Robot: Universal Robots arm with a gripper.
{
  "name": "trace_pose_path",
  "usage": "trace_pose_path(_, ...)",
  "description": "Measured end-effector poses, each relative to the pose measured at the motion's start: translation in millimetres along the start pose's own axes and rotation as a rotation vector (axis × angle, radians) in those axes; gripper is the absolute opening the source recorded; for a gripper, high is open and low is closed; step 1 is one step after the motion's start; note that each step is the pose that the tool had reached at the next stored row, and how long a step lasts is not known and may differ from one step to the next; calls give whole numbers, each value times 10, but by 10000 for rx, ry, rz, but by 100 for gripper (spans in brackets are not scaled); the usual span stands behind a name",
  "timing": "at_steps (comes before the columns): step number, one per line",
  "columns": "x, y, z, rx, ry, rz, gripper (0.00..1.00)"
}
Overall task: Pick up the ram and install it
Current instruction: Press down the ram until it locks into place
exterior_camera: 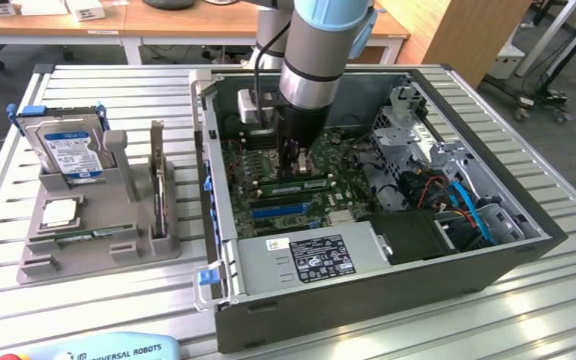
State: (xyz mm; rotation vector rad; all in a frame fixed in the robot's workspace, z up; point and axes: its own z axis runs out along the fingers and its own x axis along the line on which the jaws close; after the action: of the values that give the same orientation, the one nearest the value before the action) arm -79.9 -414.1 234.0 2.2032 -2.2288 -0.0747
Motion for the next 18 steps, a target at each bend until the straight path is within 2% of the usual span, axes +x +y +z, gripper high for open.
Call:
trace_pose_path(9,-6,8,-215,-1,1,0,10)
trace_pose_path(15,-7,3,-231,-2,2,-3,10)
trace_pose_path(18,-7,-67,-234,-3,2,-1,10)
